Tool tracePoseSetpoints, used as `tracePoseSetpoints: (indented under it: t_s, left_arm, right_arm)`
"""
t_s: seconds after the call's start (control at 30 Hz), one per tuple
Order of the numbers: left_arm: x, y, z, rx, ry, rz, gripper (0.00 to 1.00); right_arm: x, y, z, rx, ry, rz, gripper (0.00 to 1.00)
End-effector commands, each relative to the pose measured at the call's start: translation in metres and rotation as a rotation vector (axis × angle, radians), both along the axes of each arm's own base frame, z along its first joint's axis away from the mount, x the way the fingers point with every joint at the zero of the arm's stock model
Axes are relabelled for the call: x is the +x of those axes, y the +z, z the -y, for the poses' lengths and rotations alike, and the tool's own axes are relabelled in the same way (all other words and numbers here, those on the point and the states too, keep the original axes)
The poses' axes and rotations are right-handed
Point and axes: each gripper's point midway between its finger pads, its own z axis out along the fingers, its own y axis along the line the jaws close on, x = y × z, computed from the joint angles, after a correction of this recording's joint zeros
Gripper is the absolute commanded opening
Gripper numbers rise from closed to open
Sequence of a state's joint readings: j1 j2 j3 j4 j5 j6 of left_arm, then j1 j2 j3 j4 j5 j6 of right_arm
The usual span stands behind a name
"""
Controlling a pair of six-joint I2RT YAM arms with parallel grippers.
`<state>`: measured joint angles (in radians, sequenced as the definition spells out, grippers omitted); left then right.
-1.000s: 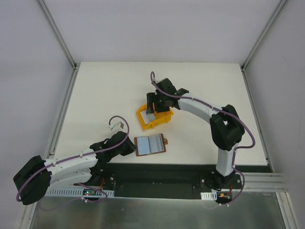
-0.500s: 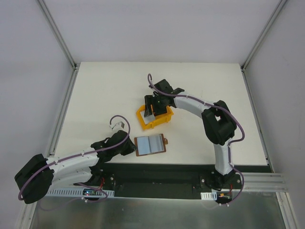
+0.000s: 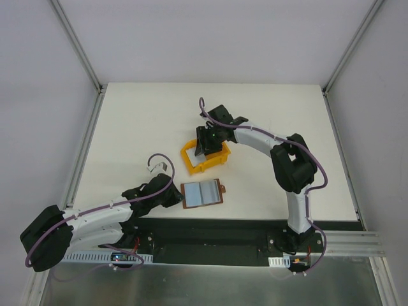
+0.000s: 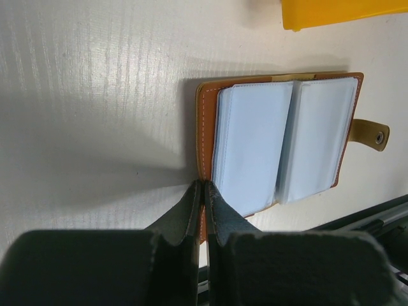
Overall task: Put the credit cards into the card holder
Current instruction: Pick up the credit card from the storage box.
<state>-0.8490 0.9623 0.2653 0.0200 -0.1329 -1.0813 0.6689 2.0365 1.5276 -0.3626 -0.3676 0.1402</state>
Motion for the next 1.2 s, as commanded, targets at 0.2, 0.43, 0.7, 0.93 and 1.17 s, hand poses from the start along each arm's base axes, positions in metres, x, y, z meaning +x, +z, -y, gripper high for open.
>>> tracePoseSetpoints:
  t_s: [0.2,0.43,0.7,0.93,1.17]
  left_arm:
    - [0.006,0.007,0.006,-0.011,-0.017,0.016,0.00]
    - [0.006,0.007,0.008,-0.015,-0.023,0.014,0.00]
    - [0.005,0.006,0.009,-0.014,-0.027,0.007,0.00]
    - [0.003,0.005,0.008,-0.018,-0.024,0.005,0.00]
    - [0.000,0.002,0.005,-0.023,-0.023,-0.002,0.00]
  right_arm:
    - [0.003,0.044,-0.004,0.083,0.015,0.068,0.40]
    - [0.002,0.047,-0.003,0.088,0.017,0.067,0.27]
    - [0.009,0.048,0.009,0.031,-0.014,0.108,0.11]
    - [0.024,0.061,0.026,-0.043,-0.064,0.217,0.00]
    - [0.027,0.098,0.043,-0.033,-0.117,0.345,0.01]
